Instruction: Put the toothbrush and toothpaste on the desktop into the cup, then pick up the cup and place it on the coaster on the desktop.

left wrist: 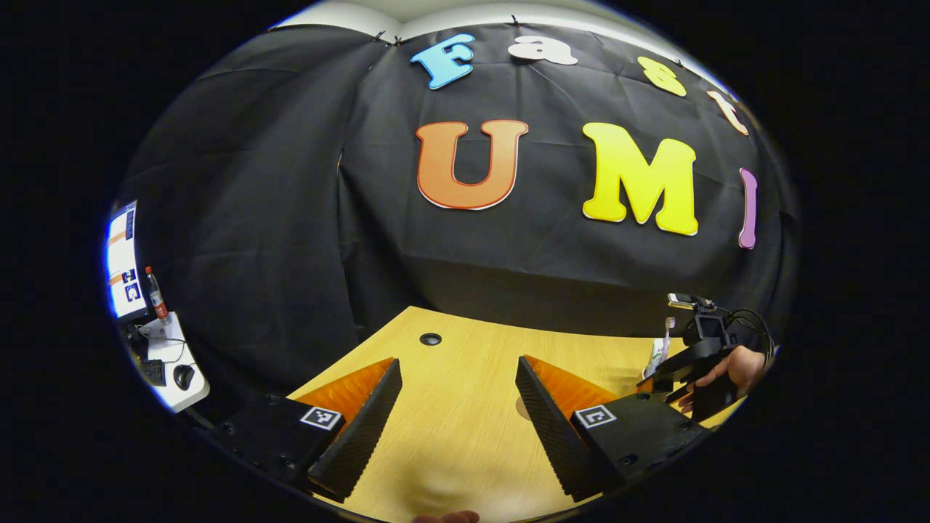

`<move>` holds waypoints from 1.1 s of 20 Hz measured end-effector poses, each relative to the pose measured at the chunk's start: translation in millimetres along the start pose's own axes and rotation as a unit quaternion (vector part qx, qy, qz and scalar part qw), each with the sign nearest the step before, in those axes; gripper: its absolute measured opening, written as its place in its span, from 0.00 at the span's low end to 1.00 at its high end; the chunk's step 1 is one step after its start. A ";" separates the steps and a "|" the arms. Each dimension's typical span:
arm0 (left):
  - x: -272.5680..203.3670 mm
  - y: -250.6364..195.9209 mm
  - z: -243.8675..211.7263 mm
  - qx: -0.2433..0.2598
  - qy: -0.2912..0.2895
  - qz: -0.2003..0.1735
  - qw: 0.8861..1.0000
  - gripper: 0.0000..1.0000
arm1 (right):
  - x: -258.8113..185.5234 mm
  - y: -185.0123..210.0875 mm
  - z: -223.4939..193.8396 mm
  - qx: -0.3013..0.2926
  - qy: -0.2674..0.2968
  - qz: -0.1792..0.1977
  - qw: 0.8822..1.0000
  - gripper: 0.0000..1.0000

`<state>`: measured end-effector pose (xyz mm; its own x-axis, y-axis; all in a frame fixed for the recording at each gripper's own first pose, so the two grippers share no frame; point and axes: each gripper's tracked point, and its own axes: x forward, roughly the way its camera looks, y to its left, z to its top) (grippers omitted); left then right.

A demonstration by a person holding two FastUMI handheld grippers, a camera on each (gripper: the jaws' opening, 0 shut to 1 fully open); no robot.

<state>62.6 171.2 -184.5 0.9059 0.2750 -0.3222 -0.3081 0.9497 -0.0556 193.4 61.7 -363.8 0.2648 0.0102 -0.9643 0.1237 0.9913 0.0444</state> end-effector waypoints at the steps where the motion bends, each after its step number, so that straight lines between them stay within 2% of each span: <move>1: 0.6 2.7 -2.3 -0.001 0.004 0.003 1.000 1.00 | 1.8 -1.2 1.1 0.001 0.002 -0.003 1.000 0.88; 3: 3.8 5.4 -6.7 -0.004 0.012 0.005 1.000 1.00 | 7.5 -1.5 -0.9 0.002 0.013 -0.005 1.000 0.81; 8: 9.2 12.2 -14.0 0.004 0.031 0.013 0.999 1.00 | 13.9 -2.6 -5.1 -0.005 0.028 -0.011 1.000 0.72; 9: 9.6 12.7 -13.4 0.006 0.030 0.012 0.999 1.00 | 14.3 -4.2 -5.5 -0.013 0.029 -0.015 0.999 0.66; 11: 10.9 13.9 -16.6 0.008 0.035 0.012 0.999 1.00 | 15.1 -5.1 -6.3 -0.024 0.029 -0.017 0.999 0.60; 16: 9.1 17.7 -22.5 0.001 0.046 0.013 0.999 1.00 | 14.3 -6.8 -6.5 -0.025 0.030 -0.020 0.999 0.55; 22: 5.3 24.6 -22.6 -0.001 0.047 0.017 0.999 1.00 | 15.2 -8.3 -7.4 -0.027 0.033 -0.013 0.999 0.43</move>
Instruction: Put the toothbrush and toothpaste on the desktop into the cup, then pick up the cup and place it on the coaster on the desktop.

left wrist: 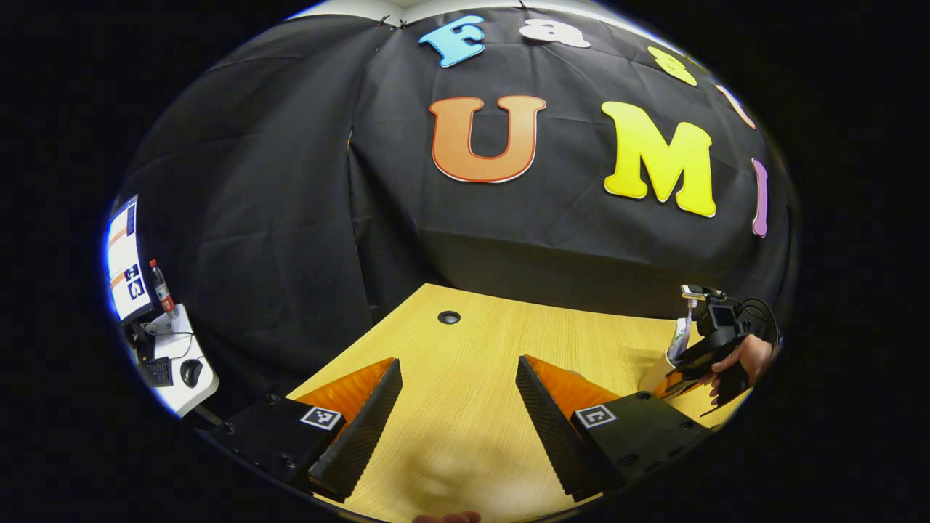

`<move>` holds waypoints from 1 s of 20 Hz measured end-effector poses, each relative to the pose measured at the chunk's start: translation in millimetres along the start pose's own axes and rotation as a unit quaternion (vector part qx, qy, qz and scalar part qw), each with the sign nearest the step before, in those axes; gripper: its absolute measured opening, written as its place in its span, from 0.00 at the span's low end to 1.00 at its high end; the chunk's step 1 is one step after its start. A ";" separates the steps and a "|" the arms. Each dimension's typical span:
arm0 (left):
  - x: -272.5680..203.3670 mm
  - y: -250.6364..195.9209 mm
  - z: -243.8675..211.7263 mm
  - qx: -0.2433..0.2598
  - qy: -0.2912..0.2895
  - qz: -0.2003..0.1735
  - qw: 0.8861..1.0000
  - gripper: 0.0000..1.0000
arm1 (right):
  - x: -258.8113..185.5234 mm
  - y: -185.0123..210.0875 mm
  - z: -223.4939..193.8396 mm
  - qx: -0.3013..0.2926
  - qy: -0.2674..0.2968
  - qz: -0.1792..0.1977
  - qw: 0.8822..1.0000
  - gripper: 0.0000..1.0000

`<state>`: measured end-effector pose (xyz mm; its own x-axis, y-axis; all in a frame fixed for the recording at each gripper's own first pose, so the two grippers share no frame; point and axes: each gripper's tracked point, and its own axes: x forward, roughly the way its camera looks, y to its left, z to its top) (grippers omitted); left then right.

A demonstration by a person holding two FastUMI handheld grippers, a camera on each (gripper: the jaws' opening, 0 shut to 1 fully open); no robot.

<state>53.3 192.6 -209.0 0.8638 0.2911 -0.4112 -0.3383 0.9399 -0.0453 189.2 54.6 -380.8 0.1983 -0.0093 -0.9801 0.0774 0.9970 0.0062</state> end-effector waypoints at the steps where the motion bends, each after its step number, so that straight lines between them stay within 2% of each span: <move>1: 0.0 0.4 -0.4 -0.002 0.001 0.000 1.000 1.00 | -1.7 2.0 -1.1 -0.002 0.000 0.000 1.000 0.26; 10: -5.4 9.7 -3.0 -0.005 0.004 0.006 1.000 1.00 | -9.3 5.7 -6.9 -0.003 0.002 0.018 1.000 0.26; 15: -14.2 21.8 -1.5 -0.012 0.002 0.009 1.000 1.00 | -27.8 12.6 7.4 -0.032 -0.042 0.025 0.998 0.26; 16: -15.3 24.4 -3.1 -0.014 0.002 0.010 1.000 0.93 | -26.8 13.8 8.5 -0.039 -0.043 0.023 0.998 0.26; 17: -16.8 27.9 -3.3 -0.015 0.003 0.012 1.000 1.00 | -22.1 13.6 2.5 -0.036 -0.032 0.024 0.999 0.24; 18: -18.6 31.3 -3.3 -0.017 -0.001 0.013 1.000 1.00 | -19.9 13.3 -4.9 -0.034 -0.013 0.023 0.999 0.21; 20: -20.4 37.8 -3.0 -0.018 -0.003 0.018 1.000 1.00 | -22.0 14.3 0.3 -0.036 -0.018 0.026 0.999 0.20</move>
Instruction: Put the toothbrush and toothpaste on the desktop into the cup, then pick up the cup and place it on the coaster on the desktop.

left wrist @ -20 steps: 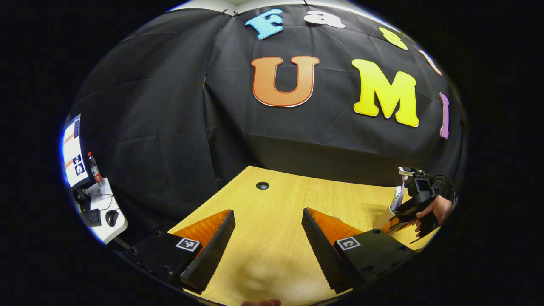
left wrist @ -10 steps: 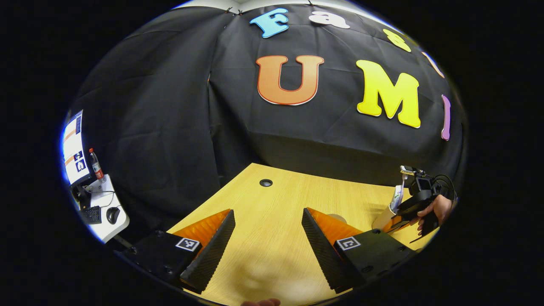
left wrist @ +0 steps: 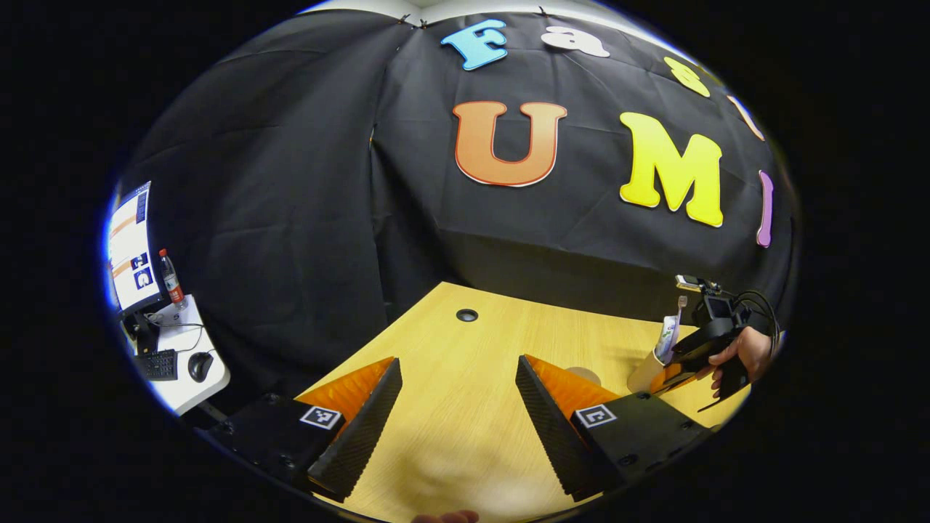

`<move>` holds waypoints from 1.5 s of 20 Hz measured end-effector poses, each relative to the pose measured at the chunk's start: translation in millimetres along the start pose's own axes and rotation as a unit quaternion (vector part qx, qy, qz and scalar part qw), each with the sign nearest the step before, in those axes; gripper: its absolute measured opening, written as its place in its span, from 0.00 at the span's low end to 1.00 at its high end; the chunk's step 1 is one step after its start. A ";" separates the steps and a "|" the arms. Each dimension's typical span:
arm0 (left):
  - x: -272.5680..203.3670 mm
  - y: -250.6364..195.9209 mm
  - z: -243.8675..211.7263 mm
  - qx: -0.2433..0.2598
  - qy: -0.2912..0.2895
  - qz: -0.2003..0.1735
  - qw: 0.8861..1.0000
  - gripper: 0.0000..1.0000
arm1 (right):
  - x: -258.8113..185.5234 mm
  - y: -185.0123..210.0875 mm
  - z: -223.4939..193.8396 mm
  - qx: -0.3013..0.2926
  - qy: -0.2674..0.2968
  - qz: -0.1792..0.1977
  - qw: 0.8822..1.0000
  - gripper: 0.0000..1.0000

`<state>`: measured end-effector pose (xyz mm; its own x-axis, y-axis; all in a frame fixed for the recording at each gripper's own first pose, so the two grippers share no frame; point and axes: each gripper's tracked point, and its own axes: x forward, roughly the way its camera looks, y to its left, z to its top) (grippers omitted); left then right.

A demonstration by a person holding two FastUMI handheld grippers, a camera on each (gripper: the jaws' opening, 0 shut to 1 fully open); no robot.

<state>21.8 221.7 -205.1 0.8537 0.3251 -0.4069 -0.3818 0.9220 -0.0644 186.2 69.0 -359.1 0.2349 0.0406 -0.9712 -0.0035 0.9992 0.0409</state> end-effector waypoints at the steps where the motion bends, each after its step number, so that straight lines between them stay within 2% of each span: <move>1: -0.8 0.9 -1.9 -0.002 0.003 0.000 1.000 1.00 | -0.4 0.1 -1.1 0.000 -0.001 0.001 1.000 0.20; 4: -0.3 3.6 -6.0 -0.007 0.009 0.002 1.000 1.00 | 2.6 -1.8 1.9 0.002 -0.006 -0.004 1.000 0.20; 6: -2.1 0.5 -4.6 -0.010 0.007 0.000 1.000 1.00 | 2.6 -9.7 0.3 -0.012 -0.003 -0.033 0.999 0.20; 7: -2.8 -0.5 -5.1 -0.009 0.008 -0.001 1.000 1.00 | 5.6 -14.7 -0.7 -0.020 0.001 -0.040 0.999 0.34; 9: -1.0 -0.3 -8.0 -0.007 0.010 -0.001 1.000 1.00 | 11.2 -12.0 0.9 -0.021 0.005 -0.037 0.999 0.53; 11: -0.8 0.9 -12.0 -0.007 0.016 0.001 1.000 1.00 | 13.6 -12.6 3.4 -0.022 0.014 -0.037 0.999 0.47; 13: 0.3 1.3 -16.2 -0.009 0.024 0.004 1.000 1.00 | 16.3 -9.8 2.3 -0.019 0.025 -0.027 0.999 0.47; 14: 1.4 1.8 -16.5 -0.010 0.025 0.005 1.000 1.00 | 18.0 -5.9 1.4 -0.016 0.027 -0.015 0.999 0.41; 15: 2.2 1.6 -16.6 -0.009 0.025 0.005 1.000 1.00 | 20.8 -9.5 1.5 -0.012 0.030 -0.018 0.999 0.47; 16: 2.8 0.0 -16.9 -0.009 0.026 0.004 1.000 1.00 | 27.8 -8.6 -2.9 0.001 0.029 -0.013 1.000 0.43; 17: 3.3 -1.4 -16.9 -0.008 0.027 0.003 1.000 1.00 | 23.8 -9.9 0.6 0.000 0.031 -0.010 0.999 0.27; 22: 4.8 -1.8 -18.9 -0.008 0.029 0.000 1.000 1.00 | 16.7 -13.5 1.5 -0.005 0.025 -0.006 1.000 0.24; 27: 0.6 1.5 -18.3 -0.008 0.027 -0.001 1.000 1.00 | 11.0 -14.7 15.9 -0.025 -0.013 0.001 1.000 0.24; 30: -4.0 10.4 -16.4 -0.007 0.023 0.003 1.000 1.00 | 14.2 -12.5 16.4 -0.039 -0.019 0.018 0.999 0.24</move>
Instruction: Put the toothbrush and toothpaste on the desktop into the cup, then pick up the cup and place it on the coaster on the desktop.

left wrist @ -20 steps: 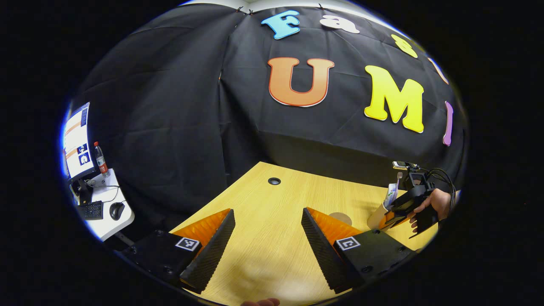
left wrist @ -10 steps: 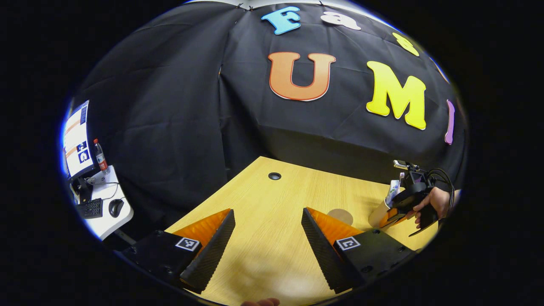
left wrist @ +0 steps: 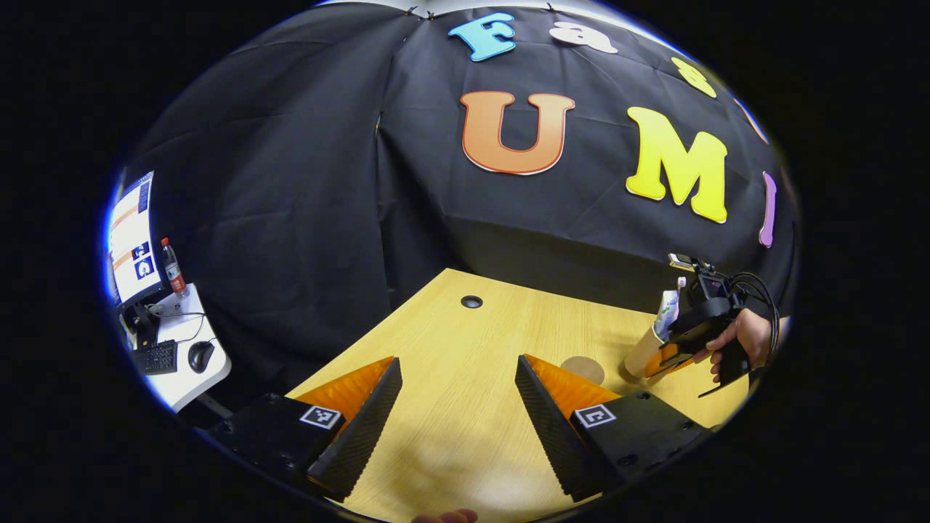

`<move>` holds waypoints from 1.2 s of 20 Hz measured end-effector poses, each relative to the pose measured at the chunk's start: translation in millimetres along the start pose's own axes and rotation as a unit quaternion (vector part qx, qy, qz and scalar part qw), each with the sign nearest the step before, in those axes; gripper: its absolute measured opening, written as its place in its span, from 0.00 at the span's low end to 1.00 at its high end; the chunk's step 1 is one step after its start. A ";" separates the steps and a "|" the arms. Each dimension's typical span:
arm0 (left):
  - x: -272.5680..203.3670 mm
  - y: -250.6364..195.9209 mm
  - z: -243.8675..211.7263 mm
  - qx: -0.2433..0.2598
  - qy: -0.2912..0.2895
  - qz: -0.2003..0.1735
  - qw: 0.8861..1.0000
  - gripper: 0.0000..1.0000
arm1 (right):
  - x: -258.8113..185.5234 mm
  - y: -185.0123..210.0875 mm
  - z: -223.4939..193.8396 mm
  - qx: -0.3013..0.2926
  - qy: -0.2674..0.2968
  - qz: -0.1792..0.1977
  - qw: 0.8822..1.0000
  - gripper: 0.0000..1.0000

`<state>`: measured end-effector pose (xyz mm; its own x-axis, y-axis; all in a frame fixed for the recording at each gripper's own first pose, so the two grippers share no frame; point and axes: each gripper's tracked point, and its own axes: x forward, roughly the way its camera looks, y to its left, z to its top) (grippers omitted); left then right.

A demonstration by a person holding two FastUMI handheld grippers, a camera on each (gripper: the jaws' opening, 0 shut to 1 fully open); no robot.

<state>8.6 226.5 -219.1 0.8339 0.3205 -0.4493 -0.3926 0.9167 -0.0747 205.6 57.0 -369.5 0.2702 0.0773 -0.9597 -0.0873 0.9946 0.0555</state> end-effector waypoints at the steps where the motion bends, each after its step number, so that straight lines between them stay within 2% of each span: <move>1: -1.5 3.6 1.1 0.001 -0.002 0.002 1.000 1.00 | -0.1 -0.6 -0.2 -0.006 0.001 0.005 1.000 0.24; 10: -10.4 48.8 3.2 -0.008 -0.010 0.033 0.999 1.00 | -3.3 -18.4 -3.6 -0.062 0.025 0.033 0.997 0.24; 20: -8.6 66.0 2.6 -0.015 -0.007 0.042 0.999 1.00 | -10.1 -27.8 -5.9 -0.081 0.044 -0.005 0.996 0.24; 22: -8.5 62.6 3.8 -0.014 -0.006 0.039 0.999 1.00 | -12.3 -23.8 -3.0 -0.082 0.039 0.007 0.996 0.28; 23: -8.2 59.7 4.3 -0.013 -0.005 0.035 0.999 1.00 | -14.7 -21.7 -0.8 -0.077 0.033 0.013 0.996 0.48; 24: -8.6 56.8 5.7 -0.012 -0.006 0.031 0.999 1.00 | -16.1 -21.5 1.5 -0.073 0.027 0.015 0.997 0.58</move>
<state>-18.7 277.1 -214.3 0.8118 0.3802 -0.4431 -0.4533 0.8887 -0.0680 204.6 34.5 -354.9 0.2143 0.0983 -0.9718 -0.2332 0.9713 0.0469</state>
